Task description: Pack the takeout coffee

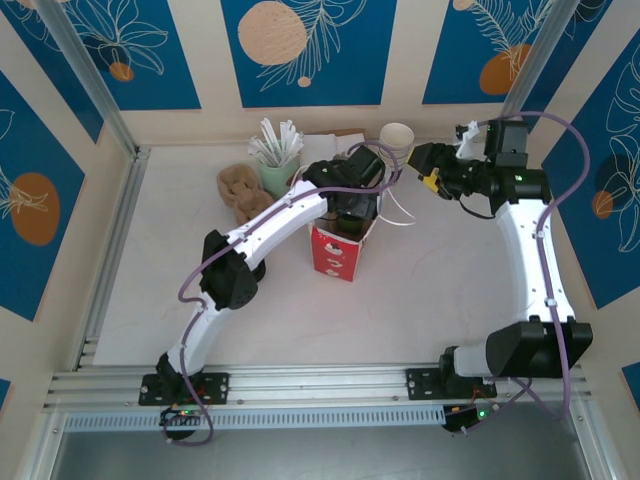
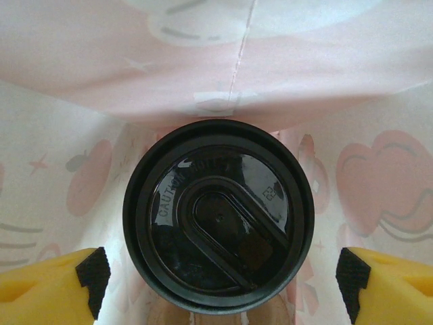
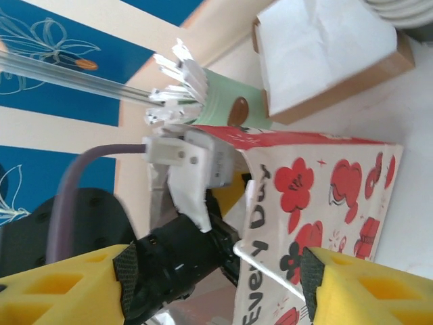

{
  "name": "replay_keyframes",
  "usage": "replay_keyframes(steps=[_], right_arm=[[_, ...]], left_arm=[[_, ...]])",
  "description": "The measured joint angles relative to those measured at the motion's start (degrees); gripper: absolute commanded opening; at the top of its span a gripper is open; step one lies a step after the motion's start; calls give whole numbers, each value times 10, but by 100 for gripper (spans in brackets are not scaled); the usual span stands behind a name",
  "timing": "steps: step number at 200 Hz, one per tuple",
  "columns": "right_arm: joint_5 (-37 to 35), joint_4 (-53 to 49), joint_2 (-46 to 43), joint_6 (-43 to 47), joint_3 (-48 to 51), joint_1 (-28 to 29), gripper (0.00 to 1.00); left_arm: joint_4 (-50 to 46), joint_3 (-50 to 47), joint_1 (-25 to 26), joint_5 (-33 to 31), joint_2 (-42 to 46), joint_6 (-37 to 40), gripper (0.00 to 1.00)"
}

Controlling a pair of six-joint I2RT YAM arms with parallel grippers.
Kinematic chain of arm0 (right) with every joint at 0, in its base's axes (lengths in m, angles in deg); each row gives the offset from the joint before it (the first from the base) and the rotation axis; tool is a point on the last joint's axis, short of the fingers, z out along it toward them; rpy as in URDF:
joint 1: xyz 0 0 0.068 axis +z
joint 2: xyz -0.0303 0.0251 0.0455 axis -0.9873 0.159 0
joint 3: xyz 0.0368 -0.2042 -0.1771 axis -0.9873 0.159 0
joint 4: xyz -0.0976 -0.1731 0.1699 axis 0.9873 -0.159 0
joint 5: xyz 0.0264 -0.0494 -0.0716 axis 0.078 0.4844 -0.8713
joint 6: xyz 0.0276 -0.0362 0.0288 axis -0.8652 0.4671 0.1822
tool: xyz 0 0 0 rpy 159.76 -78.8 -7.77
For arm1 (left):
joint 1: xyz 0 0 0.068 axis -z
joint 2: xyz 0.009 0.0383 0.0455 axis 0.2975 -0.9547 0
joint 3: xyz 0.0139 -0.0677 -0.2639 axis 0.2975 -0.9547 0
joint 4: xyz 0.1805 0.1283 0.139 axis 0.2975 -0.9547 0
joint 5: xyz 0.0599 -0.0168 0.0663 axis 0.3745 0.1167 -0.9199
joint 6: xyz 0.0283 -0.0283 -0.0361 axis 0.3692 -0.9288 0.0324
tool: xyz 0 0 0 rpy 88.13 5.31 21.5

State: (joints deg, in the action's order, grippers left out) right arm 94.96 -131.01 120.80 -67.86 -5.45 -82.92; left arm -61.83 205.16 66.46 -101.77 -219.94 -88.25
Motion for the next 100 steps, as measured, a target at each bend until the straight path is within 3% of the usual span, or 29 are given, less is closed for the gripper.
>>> replay_keyframes(steps=[100], right_arm=[[-46,-58,108,-3,-47,69,60]], left_arm=[[-9,0,0,15,0,-21,86]])
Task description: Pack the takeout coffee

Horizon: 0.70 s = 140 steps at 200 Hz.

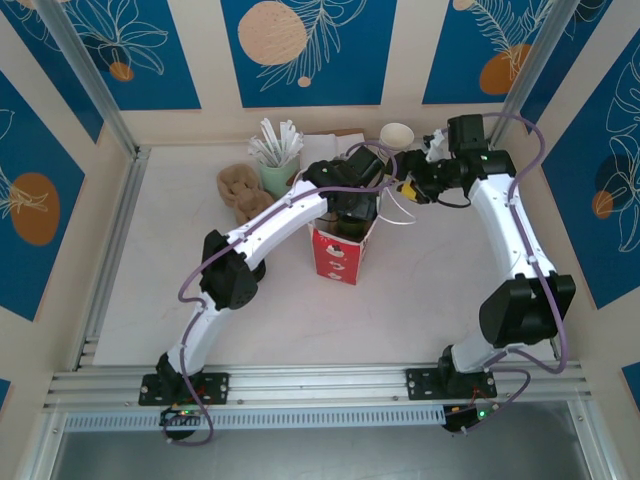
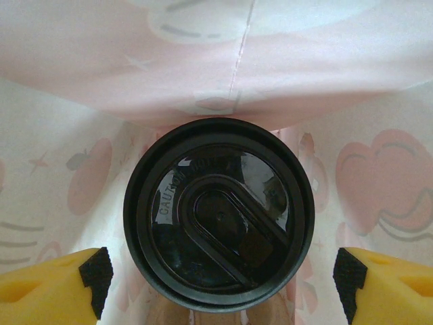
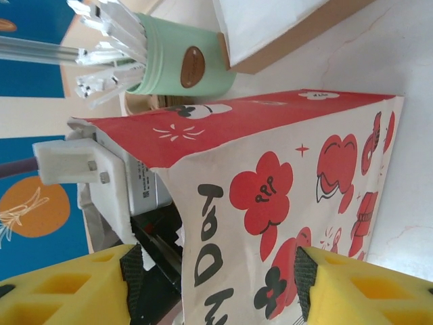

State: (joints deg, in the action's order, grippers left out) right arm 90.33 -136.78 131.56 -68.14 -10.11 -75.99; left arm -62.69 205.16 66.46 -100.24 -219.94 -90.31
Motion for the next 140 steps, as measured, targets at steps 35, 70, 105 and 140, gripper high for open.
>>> replay_keyframes(steps=[35,70,105,140], right_arm=[[-41,-58,24,41,-47,34,51],[-80,-100,28,81,-68,50,21],[-114,-127,33,108,-90,49,7],[-134,-142,42,126,-101,49,3]], left_arm=[[0,0,0,0,0,0,86],[-3,0,0,0,0,-5,86],[-4,0,0,0,1,-10,86],[-7,0,0,1,10,-13,86]])
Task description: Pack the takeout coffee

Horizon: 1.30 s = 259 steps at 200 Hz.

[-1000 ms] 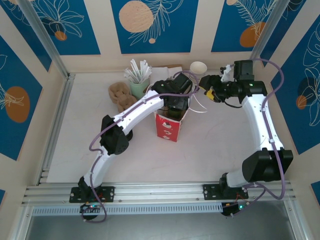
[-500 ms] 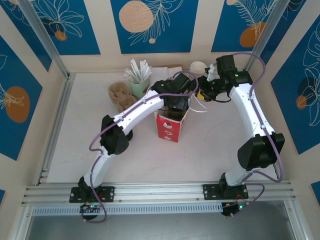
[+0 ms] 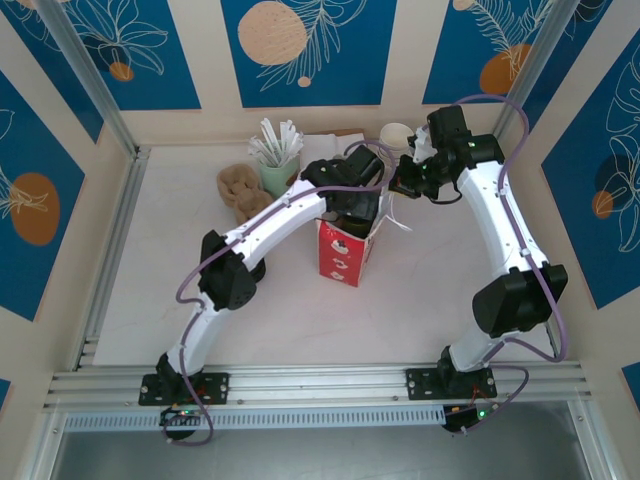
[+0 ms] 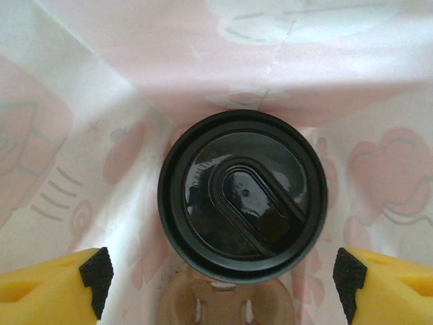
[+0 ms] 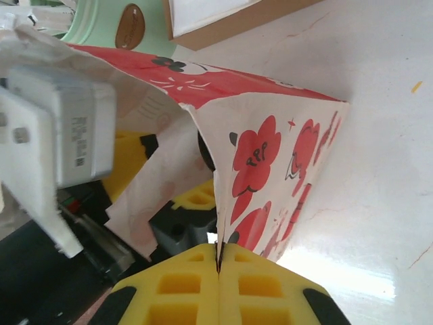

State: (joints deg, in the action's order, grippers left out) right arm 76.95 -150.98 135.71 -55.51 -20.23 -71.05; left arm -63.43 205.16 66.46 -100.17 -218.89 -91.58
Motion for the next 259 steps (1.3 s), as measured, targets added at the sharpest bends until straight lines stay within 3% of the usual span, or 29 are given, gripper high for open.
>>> replay_keyframes(steps=[85,153,215,259], right_arm=[[-3,-17,1,21,0,-2,1],[47,-13,0,38,2,-4,1],[134,28,-43,52,63,-4,1],[194,66,-76,63,97,0,1]], left_arm=[[33,-23,0,80,106,-26,86],[71,-25,-4,145,128,-36,86],[73,-30,-58,98,226,-25,86],[87,-128,-115,28,352,-25,87]])
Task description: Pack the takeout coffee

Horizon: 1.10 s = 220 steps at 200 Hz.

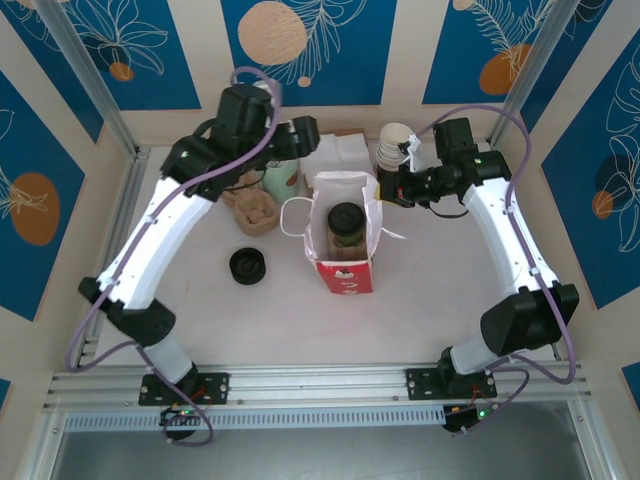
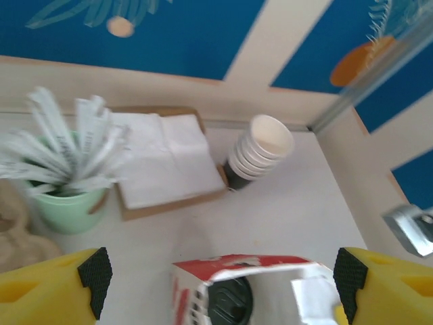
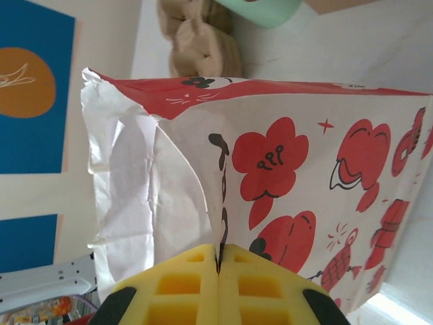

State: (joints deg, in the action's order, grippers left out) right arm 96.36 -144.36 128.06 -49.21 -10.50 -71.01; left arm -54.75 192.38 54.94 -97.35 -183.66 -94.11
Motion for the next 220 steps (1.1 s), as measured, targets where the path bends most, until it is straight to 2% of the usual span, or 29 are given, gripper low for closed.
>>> replay_keyframes(steps=[26,71,111,220], right_arm=[[31,25,-21,7,31,3,0],[84,72,-50,11,90,3,1],[109,92,-53,12,107,3,0],[111,136,-3,-26,107,7,2]], left_arm=[[5,-64,-22,-17,37,0,87],[9,-121,-36,-21,40,-1,87],[10,-127,-44,-21,41,-2,87],[10,-129,-55,-19,43,-9,87]])
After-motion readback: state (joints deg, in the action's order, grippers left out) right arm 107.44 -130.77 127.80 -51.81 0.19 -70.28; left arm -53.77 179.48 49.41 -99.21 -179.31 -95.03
